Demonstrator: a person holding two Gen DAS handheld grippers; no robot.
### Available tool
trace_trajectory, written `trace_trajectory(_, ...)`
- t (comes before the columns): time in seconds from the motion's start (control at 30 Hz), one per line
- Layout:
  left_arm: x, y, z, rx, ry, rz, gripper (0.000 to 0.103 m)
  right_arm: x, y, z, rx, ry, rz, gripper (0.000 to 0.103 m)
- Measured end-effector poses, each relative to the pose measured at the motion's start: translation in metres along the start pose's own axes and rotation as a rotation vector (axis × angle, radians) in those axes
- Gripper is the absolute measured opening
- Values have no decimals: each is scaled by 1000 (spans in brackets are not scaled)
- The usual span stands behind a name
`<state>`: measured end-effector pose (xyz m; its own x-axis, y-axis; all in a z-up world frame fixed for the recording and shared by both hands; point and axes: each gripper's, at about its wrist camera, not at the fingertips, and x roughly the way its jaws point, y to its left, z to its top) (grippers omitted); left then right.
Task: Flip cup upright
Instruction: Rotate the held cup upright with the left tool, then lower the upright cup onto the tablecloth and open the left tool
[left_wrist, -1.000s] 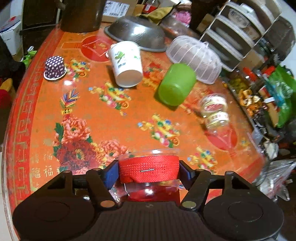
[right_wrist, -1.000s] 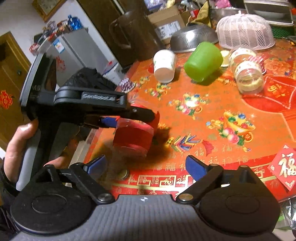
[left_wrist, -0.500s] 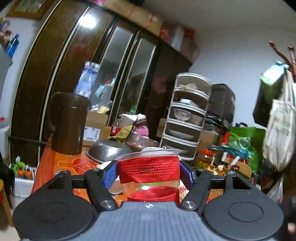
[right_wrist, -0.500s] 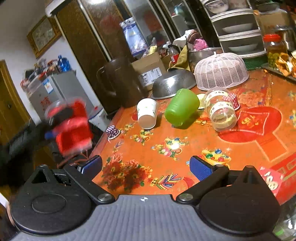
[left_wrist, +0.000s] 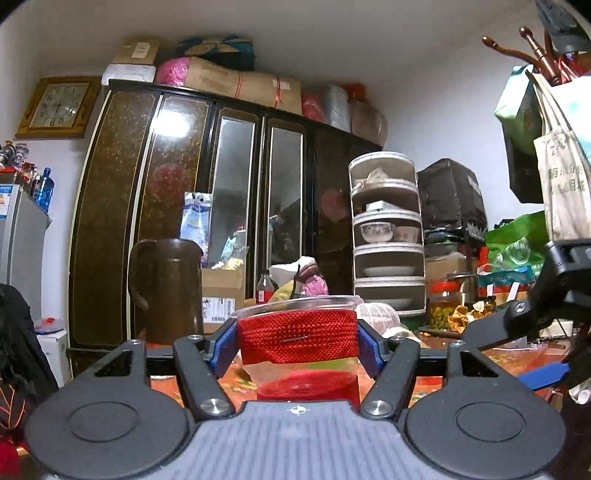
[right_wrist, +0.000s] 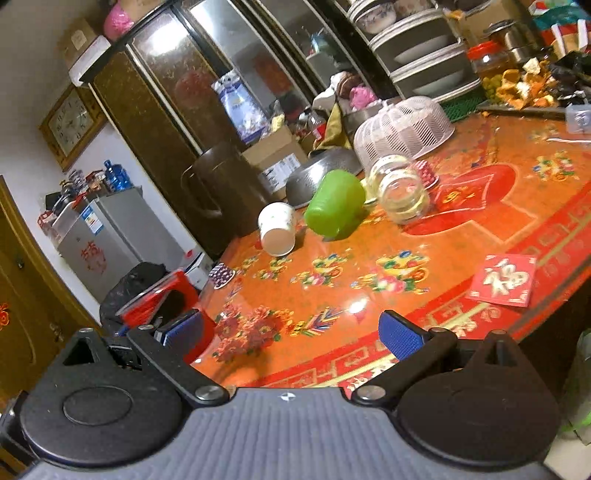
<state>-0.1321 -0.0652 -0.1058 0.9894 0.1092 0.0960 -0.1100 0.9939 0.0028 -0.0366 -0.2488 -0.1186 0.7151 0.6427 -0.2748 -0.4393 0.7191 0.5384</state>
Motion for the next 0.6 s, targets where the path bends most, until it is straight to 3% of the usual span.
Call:
trace_trajectory(0.3,6,-5,-23,47,107,15,69,6,-11,-5,22,-14,-16,102)
trace_trajectory(0.6,-3,-5,-24,80,114,-11,69,2,-10,-10,7,-9,-14,102)
